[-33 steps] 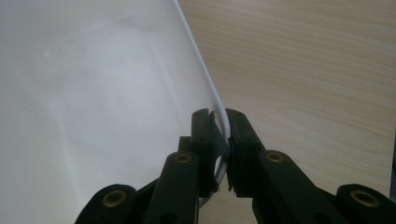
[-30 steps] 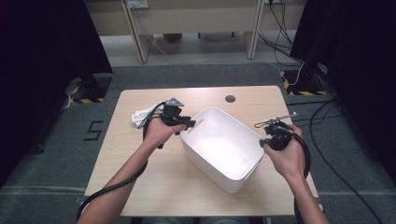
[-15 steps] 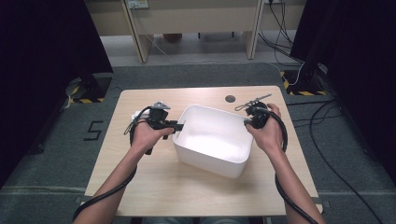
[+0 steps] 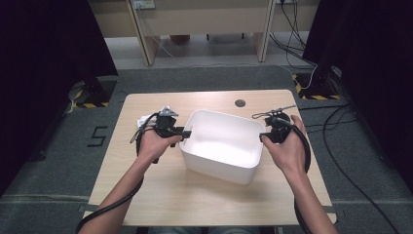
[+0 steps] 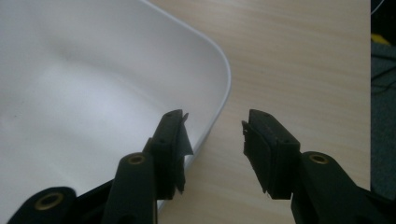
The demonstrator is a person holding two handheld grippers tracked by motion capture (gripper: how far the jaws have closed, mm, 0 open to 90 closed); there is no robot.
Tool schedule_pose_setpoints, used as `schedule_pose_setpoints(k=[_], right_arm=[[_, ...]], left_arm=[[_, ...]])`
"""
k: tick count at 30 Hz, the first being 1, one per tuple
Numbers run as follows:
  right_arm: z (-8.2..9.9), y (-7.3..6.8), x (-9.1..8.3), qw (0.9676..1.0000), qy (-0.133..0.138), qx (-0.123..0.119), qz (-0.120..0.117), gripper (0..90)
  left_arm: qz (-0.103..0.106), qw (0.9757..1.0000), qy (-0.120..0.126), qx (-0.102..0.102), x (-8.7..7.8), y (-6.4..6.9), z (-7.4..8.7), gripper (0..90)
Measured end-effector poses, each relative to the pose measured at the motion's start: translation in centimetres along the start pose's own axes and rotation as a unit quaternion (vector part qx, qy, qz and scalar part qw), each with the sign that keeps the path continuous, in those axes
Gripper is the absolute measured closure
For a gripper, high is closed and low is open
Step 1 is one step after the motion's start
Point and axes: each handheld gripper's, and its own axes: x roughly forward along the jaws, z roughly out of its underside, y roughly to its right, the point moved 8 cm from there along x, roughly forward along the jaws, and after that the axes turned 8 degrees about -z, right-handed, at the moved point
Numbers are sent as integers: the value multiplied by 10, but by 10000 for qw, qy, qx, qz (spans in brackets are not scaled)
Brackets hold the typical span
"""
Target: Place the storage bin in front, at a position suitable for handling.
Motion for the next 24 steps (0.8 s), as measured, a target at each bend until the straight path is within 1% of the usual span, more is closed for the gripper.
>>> schedule_pose_setpoints(k=[1, 2, 3, 4, 5, 6, 7, 9, 11, 12, 15, 16, 17, 18, 19, 20, 24], right_arm=[[8, -2, 1, 9996, -161, 168, -135, 616], [8, -2, 1, 9996, -161, 168, -135, 616], [14, -7, 5, 9983, -323, 343, -335, 662], [15, -9, 6, 9980, -364, 364, -368, 700], [15, -9, 6, 9980, -364, 364, -368, 700], [16, -14, 9, 9976, -477, 311, -383, 725], [15, -14, 11, 9979, -513, 267, -293, 732], [12, -13, 13, 9981, -523, 252, -193, 747], [8, -13, 15, 9982, -524, 250, -126, 762], [4, -11, 18, 9984, -507, 225, -67, 769], [-6, -8, 25, 9987, -447, 243, -39, 792], [-6, -8, 25, 9987, -447, 243, -39, 792], [-15, -7, 31, 9991, -380, 196, 16, 806], [-19, -8, 34, 9991, -367, 189, 30, 812], [-19, -8, 34, 9991, -367, 189, 30, 812], [-26, -9, 39, 9993, -325, 147, 82, 820], [-31, -11, 44, 9995, -288, 144, 80, 822]], left_arm=[[-21, 10000, 5, -7, 1, 0, 0, 653], [-50, 10000, -12, 9, 1, 0, 1, 653], [-69, 10000, -14, 22, 1, 0, 2, 660], [-74, 10000, -14, 28, 1, 1, 3, 663], [-96, 9999, -19, 45, 1, 1, 3, 663], [-105, 9999, -19, 58, 1, 1, 4, 673], [-135, 9999, -14, 86, 1, 0, 4, 686], [-181, 9998, -25, 101, 0, -1, 4, 714], [-189, 9998, -43, 77, 0, -1, 4, 716], [-239, 9997, -73, 36, -1, -1, 5, 714], [-337, 9994, -89, -14, -2, -2, 6, 703], [-337, 9994, -89, -14, -2, -2, 6, 696], [-382, 9992, -92, -59, -3, -3, 7, 690], [-430, 9990, -82, -107, -4, -6, 7, 686], [-430, 9990, -82, -107, -4, -6, 7, 681], [-459, 9988, -81, -148, -4, -10, 7, 679], [-493, 9985, -73, -214, -4, -14, 7, 679]])
